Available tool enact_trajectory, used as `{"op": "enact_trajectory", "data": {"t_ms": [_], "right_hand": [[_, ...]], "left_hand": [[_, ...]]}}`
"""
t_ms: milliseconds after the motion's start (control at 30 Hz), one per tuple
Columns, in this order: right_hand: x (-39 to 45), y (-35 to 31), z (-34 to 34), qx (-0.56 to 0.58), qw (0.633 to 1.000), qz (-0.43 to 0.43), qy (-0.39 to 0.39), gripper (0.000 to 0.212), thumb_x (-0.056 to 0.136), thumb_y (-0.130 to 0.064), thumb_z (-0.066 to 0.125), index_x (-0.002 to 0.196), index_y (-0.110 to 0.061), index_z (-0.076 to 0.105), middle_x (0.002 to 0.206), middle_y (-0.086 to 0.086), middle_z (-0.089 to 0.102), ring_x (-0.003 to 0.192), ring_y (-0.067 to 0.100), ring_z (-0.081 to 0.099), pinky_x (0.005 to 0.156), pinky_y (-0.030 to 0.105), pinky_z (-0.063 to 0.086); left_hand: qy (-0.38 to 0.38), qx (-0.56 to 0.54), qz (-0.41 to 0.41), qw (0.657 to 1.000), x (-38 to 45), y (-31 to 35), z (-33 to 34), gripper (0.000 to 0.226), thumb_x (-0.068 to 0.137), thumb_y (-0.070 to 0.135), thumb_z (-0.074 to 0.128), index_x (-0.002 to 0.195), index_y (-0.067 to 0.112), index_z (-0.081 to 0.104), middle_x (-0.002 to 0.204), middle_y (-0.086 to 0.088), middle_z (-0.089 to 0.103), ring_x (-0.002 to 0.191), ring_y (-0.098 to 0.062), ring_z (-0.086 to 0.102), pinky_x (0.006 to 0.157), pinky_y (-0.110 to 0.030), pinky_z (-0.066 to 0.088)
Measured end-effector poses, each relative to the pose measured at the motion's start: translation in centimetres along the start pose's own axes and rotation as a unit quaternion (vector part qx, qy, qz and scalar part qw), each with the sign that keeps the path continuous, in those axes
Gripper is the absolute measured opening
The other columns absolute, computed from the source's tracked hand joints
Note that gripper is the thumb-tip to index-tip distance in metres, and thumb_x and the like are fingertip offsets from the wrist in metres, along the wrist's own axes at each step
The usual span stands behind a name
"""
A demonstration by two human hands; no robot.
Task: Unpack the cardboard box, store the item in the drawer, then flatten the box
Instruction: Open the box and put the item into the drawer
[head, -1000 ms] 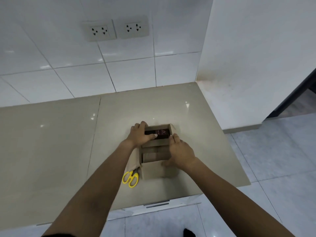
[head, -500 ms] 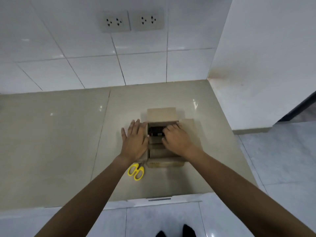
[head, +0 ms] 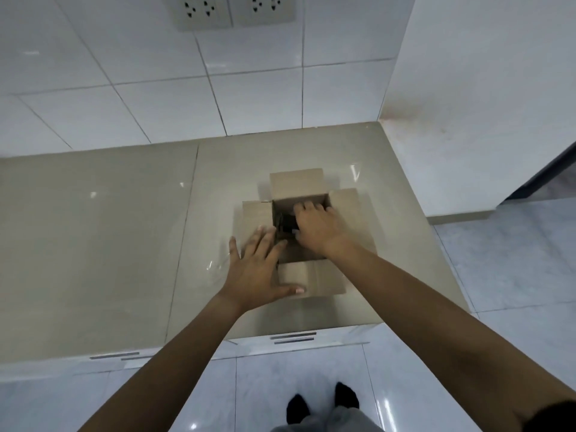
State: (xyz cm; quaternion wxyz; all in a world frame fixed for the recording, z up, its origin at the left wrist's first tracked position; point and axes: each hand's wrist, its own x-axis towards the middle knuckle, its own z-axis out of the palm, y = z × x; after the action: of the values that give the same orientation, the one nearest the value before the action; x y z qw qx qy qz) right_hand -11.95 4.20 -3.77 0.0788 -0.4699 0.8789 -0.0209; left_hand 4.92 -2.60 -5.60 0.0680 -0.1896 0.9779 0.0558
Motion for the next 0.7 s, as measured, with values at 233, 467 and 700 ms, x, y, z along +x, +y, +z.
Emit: {"op": "enact_trajectory", "data": {"t_ms": [233, 467, 700], "right_hand": [[-3.9, 0.5, -1.3, 0.083, 0.985, 0.007, 0.154, 0.034, 0.083, -0.021, 0.058, 0.113, -0.01, 0.049, 0.106, 0.01, 0.064, 0.097, 0.033, 0.06, 0.078, 0.041, 0.04], [-9.5, 0.8, 1.6, 0.049, 0.979, -0.023, 0.199, 0.035, 0.077, -0.026, 0.057, 0.109, -0.014, 0.056, 0.099, 0.005, 0.066, 0.091, 0.029, 0.06, 0.08, 0.04, 0.041], [-13.6, 1.1, 4.9, -0.016, 0.956, -0.14, 0.258, 0.035, 0.074, -0.017, 0.053, 0.108, -0.012, 0.063, 0.103, 0.009, 0.064, 0.092, 0.03, 0.059, 0.092, 0.043, 0.039]], "left_hand": [[0.011, -0.028, -0.027, 0.999, 3.6, 0.0, 0.2, 0.105, 0.072, 0.081, 0.051, 0.152, 0.02, 0.021, 0.164, -0.006, 0.004, 0.151, -0.027, 0.001, 0.114, -0.063, 0.013], [0.046, -0.088, 0.01, 0.995, 3.9, -0.8, -0.1, 0.084, 0.084, 0.063, 0.056, 0.149, 0.017, 0.03, 0.163, -0.007, 0.014, 0.15, -0.024, 0.013, 0.116, -0.054, 0.02], [0.16, -0.194, -0.033, 0.967, 1.2, -0.2, -0.5, 0.052, 0.1, 0.044, 0.037, 0.146, 0.019, 0.04, 0.16, -0.006, 0.025, 0.149, -0.021, 0.019, 0.118, -0.047, 0.014]]}}
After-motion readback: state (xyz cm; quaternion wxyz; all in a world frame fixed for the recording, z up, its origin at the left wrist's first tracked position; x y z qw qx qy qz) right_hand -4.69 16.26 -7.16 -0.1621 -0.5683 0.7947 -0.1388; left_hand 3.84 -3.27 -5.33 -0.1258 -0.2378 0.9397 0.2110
